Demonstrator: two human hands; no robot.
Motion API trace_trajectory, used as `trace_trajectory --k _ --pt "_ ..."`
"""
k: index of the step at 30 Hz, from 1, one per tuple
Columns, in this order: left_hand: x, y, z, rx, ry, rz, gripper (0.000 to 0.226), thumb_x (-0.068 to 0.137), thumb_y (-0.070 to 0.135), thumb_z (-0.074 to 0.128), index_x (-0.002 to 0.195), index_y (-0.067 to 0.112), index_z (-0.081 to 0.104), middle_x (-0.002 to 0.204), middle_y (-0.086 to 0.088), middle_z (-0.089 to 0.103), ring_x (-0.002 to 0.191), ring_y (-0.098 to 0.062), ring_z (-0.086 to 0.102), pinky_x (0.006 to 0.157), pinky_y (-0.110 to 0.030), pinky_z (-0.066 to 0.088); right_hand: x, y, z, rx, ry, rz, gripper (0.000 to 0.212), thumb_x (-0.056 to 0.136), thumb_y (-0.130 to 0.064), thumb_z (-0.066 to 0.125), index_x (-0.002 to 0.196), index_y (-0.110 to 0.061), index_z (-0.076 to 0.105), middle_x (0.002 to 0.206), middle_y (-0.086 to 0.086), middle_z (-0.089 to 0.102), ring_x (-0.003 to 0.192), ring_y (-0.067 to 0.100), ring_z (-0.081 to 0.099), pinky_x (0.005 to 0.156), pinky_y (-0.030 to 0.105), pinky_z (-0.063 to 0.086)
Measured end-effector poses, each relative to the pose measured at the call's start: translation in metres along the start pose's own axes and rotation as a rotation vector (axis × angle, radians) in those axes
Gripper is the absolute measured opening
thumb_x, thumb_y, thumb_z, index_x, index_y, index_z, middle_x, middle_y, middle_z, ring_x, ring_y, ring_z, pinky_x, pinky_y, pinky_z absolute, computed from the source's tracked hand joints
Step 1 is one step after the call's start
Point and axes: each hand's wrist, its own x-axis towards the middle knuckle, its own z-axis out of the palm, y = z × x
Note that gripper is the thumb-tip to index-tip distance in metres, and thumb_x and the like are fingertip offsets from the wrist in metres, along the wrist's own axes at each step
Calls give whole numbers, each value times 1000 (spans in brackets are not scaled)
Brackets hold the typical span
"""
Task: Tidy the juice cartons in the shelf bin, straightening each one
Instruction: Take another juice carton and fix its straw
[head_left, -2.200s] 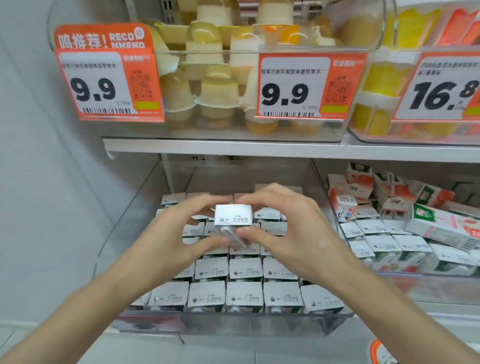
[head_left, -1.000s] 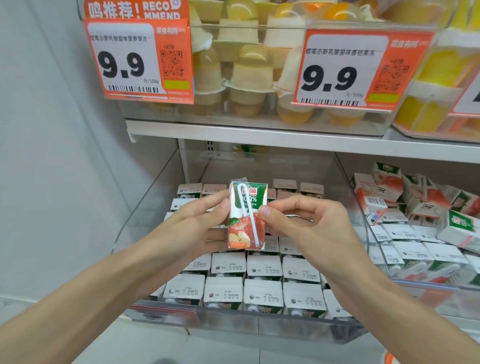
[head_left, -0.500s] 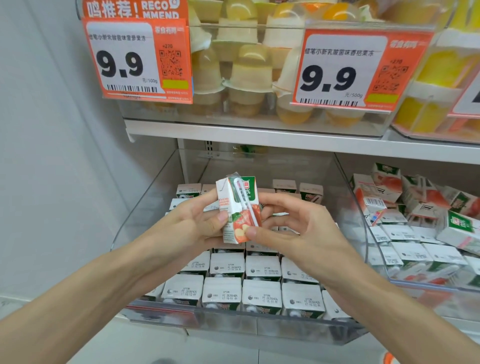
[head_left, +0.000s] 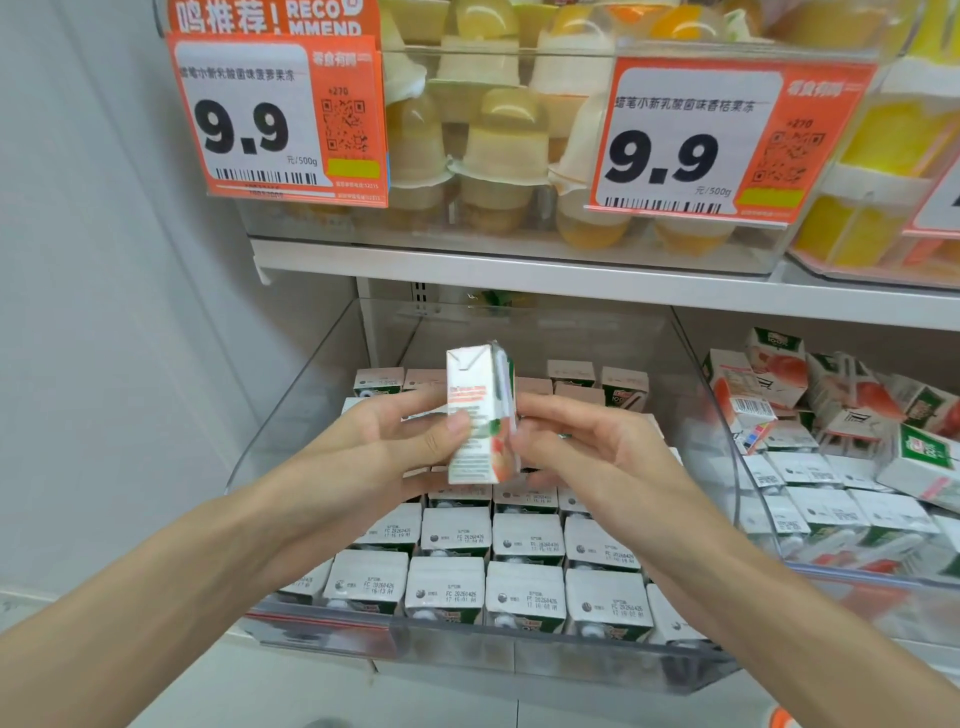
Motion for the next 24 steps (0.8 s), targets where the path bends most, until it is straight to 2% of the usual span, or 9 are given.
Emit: trace_trajectory --k 3,6,9,12,15,19,24 --pt "-1 1 3 72 -4 11 39 100 27 63 138 25 69 135 -2 73 126 -23 69 113 -40 47 1 3 1 -19 -12 -26 29 96 -40 73 125 -41 74 113 -9 78 102 3 75 93 22 57" --pt "-1 3 4 44 21 19 38 98 25 64 137 27 69 133 -1 74 125 -22 70 109 -37 56 1 7 2 -29 -3 -55 36 92 -41 75 129 -41 72 117 -10 77 107 5 74 99 27 56" --pt "-1 5 5 -14 7 19 39 102 28 58 140 23 67 133 -7 74 125 -27 70 108 -36 56 3 10 0 -15 38 -66 40 90 -37 77 130 -35 71 115 -16 78 109 0 73 96 24 58" --pt "0 5 3 -80 47 -3 40 101 22 60 141 19 64 129 -12 75 122 -30 72 103 -33 58 5 10 -2 -7 67 -56 27 92 -33 76 119 -27 73 108 -19 80 101 -3 74 85 15 57" --pt "-1 5 5 -79 70 -31 39 100 14 63 139 16 61 122 -15 77 117 -32 74 99 -33 60 6 12 -2 -42 64 -65 19 94 -29 76 113 -27 76 106 -21 79 100 -6 72 81 10 55" --pt "0 4 6 -81 136 -57 38 98 14 66 136 13 60 118 -17 79 111 -34 76 95 -37 62 7 11 0 -153 71 -65 21 94 -40 75 115 -39 79 110 -26 76 104 -6 67 84 13 55" --pt "1 2 8 -43 143 -58 37 98 17 68 135 17 64 119 -12 79 111 -32 77 96 -37 61 7 11 2 -209 75 -72 38 82 -48 85 118 -41 77 108 -13 78 101 8 69 93 29 60"
